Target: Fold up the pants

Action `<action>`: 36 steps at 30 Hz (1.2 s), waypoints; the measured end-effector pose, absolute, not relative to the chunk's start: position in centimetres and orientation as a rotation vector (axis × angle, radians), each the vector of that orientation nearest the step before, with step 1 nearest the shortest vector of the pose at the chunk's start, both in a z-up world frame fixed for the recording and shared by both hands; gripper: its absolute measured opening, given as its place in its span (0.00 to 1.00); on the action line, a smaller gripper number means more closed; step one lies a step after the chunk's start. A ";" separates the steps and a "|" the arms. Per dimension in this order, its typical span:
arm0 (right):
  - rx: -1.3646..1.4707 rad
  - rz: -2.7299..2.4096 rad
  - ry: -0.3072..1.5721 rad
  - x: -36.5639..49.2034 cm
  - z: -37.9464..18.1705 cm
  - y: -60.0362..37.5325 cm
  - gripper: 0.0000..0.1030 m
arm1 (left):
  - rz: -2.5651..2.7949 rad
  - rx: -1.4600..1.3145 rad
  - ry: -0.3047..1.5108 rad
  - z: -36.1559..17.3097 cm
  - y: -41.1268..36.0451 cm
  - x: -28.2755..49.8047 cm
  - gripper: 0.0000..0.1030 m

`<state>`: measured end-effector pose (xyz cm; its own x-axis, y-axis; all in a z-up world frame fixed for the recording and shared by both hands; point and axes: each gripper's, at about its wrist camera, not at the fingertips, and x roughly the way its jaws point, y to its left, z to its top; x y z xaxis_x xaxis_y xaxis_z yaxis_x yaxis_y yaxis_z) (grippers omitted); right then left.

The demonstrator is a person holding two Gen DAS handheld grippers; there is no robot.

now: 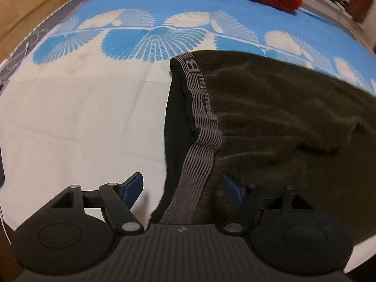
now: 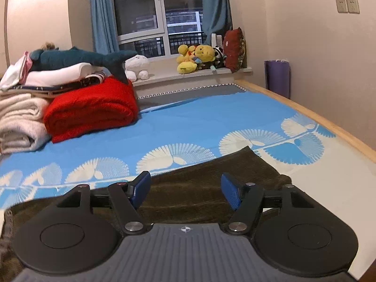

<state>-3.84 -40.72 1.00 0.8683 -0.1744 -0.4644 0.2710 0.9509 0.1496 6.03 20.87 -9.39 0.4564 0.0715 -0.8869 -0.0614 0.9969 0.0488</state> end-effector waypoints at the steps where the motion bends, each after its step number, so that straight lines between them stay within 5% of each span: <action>1: 0.201 -0.240 0.461 -4.0 1.0 -40.6 0.66 | 0.077 0.023 1.102 -9.7 21.1 6.0 0.81; 13: 0.148 -0.218 0.474 -3.7 0.6 -40.1 0.62 | 0.029 -0.003 1.316 -14.6 21.9 6.9 0.81; 24: 0.132 -0.197 0.503 -2.7 0.3 -39.2 0.64 | -0.043 0.057 1.258 -13.6 22.1 5.9 0.34; 25: 0.135 -0.199 0.506 -2.6 0.3 -39.1 0.64 | -0.040 0.069 1.249 -13.4 22.0 5.8 0.20; 33: 0.115 -0.184 0.535 -2.0 0.0 -38.0 0.64 | -0.051 0.201 1.271 -13.3 20.4 5.1 0.21; 36: 0.109 -0.181 0.541 -1.9 0.0 -37.8 0.64 | -0.008 0.192 1.260 -12.9 20.6 5.8 0.30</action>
<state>-1.91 -37.81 -0.01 0.8417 -0.1422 -0.5209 0.1993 0.9784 0.0549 5.80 20.58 -12.88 0.3077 0.0991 -0.9463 0.1115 0.9840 0.1393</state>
